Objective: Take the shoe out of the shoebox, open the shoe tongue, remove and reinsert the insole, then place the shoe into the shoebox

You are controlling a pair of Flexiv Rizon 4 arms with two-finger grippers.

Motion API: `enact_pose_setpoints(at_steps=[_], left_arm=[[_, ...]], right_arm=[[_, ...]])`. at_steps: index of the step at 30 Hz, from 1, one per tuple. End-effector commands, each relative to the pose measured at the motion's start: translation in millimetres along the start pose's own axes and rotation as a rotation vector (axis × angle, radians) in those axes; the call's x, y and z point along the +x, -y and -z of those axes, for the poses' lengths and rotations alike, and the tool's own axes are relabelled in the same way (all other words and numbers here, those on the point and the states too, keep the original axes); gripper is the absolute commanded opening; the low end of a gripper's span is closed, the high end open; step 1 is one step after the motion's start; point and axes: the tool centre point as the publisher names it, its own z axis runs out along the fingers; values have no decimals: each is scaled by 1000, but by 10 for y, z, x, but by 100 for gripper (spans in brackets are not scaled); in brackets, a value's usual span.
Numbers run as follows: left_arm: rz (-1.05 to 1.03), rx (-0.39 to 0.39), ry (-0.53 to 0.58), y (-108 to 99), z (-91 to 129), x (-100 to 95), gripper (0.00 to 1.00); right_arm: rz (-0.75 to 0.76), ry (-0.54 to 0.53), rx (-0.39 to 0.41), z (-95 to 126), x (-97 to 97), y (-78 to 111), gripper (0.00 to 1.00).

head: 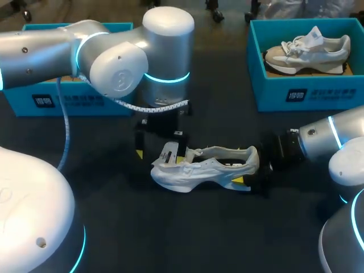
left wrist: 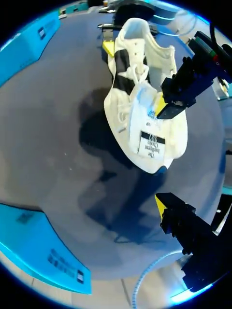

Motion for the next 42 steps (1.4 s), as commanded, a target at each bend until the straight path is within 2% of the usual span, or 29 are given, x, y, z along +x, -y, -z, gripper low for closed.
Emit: enact_pose_setpoints(at_steps=[1, 8, 15, 17, 22, 28, 31, 32, 42], left_arm=[[-22, 23, 1, 0, 135, 22, 100], [-167, 62, -40, 104, 393, 77, 100], [-535, 185, -50, 179, 837, 234, 100], [-674, 175, -76, 190, 954, 287, 100], [-1044, 179, -31, 143, 1175, 440, 100], [-1344, 176, -22, 11, 1237, 608, 100], [-1419, 202, -8, -1, 1226, 717, 100], [-1435, 208, -12, 5, 1226, 769, 100], [-1435, 208, -12, 5, 1226, 769, 100]], right_arm=[[1, 3, 2, -68, 13, 18, 0], [1, 3, 2, -68, 13, 18, 0], [1, 3, 2, -68, 13, 18, 0], [1, 3, 2, -68, 13, 18, 0], [1, 3, 2, -68, 13, 18, 0], [1, 3, 2, -68, 13, 18, 0], [1, 3, 2, -68, 13, 18, 0], [1, 3, 2, -68, 13, 18, 0], [1, 3, 2, -68, 13, 18, 0]])
